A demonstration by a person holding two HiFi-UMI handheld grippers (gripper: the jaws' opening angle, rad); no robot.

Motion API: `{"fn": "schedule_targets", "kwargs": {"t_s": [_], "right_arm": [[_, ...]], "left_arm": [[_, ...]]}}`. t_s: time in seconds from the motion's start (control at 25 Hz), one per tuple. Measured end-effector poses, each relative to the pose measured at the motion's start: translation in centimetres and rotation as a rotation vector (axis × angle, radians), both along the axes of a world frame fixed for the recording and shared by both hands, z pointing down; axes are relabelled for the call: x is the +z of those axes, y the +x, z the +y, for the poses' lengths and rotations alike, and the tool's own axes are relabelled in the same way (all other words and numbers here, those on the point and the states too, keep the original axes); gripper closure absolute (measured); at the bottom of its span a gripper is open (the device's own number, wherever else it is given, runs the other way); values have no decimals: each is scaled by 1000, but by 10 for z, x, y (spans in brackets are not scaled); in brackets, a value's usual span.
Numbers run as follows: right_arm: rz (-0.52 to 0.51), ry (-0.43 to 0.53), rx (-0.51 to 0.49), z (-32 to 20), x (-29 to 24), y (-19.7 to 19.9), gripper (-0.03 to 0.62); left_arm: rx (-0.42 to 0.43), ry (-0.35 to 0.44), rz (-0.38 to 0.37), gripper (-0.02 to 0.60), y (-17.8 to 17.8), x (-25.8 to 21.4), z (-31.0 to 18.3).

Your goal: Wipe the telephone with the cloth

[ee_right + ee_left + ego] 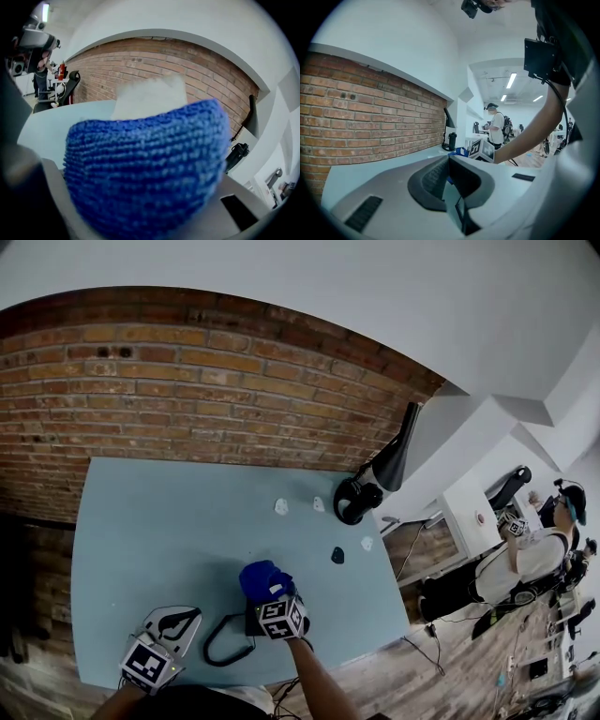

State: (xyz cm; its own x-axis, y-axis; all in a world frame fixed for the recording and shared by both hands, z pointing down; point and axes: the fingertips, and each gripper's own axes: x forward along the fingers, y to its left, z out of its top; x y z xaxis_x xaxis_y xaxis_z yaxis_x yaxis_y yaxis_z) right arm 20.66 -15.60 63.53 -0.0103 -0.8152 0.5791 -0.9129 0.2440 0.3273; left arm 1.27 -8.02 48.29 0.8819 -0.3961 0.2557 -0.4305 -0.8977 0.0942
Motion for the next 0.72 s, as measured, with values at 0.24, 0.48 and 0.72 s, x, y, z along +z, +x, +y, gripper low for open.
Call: {"fn": "schedule_targets", "kwargs": {"t_s": [0.24,0.48,0.72], "right_arm": [[45,-60,-5,3,26,-3,510],[-26,-58,25,4,27,-3,514],[-57,-41,58,13,32,-5,517]], "left_arm": [[1,-12,-10,591,-1,6,0],[19,0,-6,591,4,7,-1],[29,22,-8,591,6,8,3]]}}
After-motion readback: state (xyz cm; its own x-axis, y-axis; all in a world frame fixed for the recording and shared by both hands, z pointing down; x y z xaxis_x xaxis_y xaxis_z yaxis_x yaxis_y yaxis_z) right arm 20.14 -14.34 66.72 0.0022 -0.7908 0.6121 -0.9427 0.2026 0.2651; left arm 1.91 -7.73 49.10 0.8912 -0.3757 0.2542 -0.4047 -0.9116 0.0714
